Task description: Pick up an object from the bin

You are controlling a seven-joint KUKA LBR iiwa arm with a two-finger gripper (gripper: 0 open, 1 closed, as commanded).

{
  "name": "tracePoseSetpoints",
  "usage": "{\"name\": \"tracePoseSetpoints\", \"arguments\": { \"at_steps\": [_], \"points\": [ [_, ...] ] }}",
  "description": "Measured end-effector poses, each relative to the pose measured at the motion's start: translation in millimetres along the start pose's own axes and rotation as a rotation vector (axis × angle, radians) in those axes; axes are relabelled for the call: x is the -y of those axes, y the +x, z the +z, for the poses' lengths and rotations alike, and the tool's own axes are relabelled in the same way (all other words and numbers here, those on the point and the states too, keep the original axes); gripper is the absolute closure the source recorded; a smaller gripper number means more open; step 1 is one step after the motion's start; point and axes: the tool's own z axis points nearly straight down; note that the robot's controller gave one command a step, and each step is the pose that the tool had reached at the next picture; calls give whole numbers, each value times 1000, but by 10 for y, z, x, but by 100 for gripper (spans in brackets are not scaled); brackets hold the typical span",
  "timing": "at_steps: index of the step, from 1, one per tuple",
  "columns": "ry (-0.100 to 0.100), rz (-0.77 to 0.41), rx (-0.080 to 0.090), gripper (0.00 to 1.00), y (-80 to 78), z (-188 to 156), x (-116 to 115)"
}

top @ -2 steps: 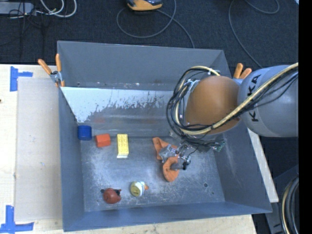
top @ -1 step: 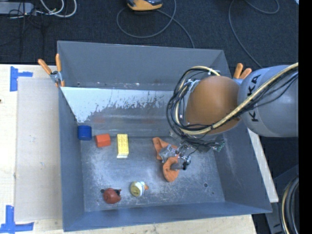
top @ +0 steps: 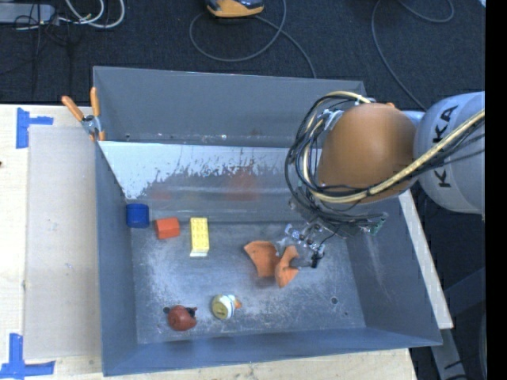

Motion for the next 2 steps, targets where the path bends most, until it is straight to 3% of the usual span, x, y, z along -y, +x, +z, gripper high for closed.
{"name": "tracePoseSetpoints", "arguments": {
  "at_steps": [1, 2],
  "points": [
    [4, 11, 4, 100, 26, -478, 240],
    [-2, 8, 0, 100, -3, -1032, 202]
  ]
}}
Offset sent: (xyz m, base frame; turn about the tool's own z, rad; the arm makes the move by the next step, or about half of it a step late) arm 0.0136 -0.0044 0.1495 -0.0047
